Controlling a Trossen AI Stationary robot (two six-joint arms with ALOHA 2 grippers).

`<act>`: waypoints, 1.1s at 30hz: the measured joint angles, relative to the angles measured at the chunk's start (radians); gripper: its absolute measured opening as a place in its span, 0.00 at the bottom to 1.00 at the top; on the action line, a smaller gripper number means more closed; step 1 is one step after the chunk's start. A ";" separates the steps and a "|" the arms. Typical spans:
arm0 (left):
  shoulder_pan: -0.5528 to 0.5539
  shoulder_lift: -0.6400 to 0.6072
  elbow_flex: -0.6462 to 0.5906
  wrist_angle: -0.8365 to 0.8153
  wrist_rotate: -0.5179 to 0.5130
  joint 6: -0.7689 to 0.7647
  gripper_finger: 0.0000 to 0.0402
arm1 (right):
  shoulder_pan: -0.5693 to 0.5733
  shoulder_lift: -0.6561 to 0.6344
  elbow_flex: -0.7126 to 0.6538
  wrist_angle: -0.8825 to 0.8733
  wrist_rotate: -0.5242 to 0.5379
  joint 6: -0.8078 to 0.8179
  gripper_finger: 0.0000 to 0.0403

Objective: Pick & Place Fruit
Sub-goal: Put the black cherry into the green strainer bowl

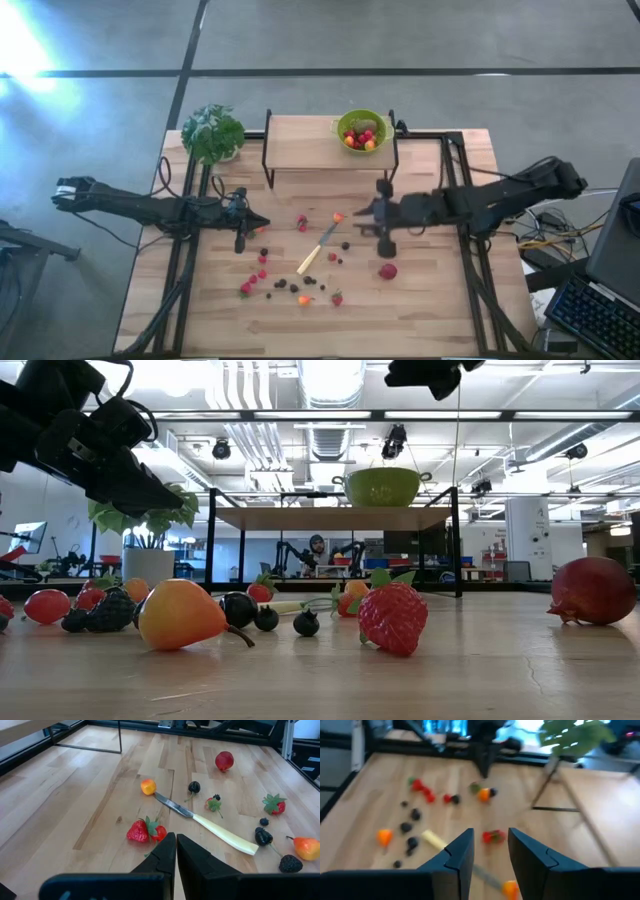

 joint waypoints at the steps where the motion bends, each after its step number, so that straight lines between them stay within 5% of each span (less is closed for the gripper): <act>1: 0.000 0.000 0.000 0.000 0.000 0.000 0.05 | 0.017 0.014 -0.007 0.013 0.000 0.002 0.28; 33: 0.000 0.000 0.000 -0.001 0.000 0.000 0.05 | 0.091 0.524 -0.019 0.066 0.077 0.160 0.46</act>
